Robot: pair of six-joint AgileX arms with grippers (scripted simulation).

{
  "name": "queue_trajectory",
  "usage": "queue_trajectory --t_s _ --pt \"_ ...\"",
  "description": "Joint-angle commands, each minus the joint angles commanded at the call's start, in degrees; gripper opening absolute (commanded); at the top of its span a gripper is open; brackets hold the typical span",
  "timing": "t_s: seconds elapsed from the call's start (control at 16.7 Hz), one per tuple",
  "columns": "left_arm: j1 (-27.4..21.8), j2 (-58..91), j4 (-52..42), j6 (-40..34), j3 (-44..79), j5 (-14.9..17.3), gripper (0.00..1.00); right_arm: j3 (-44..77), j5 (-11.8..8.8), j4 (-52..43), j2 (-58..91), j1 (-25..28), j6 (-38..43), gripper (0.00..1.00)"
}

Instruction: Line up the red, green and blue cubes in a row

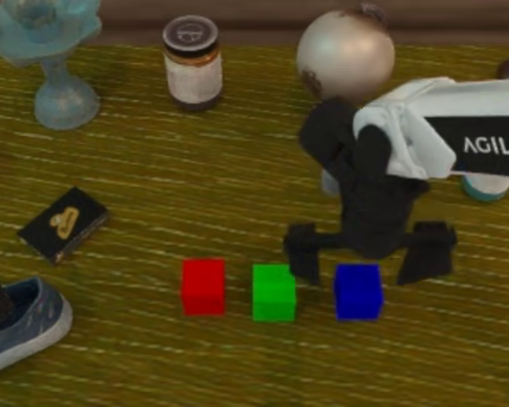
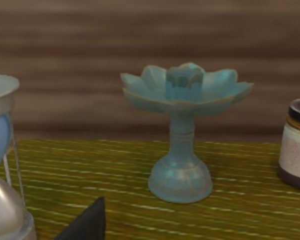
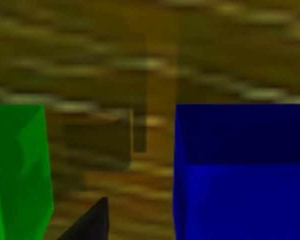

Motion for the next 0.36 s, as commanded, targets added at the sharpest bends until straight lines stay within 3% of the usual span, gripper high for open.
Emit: queue_trajectory --t_s 0.36 --pt "0.0 0.0 0.0 0.0 0.0 0.0 1.00 5.4 0.0 -9.8 -4.4 0.4 -0.1 1.00"
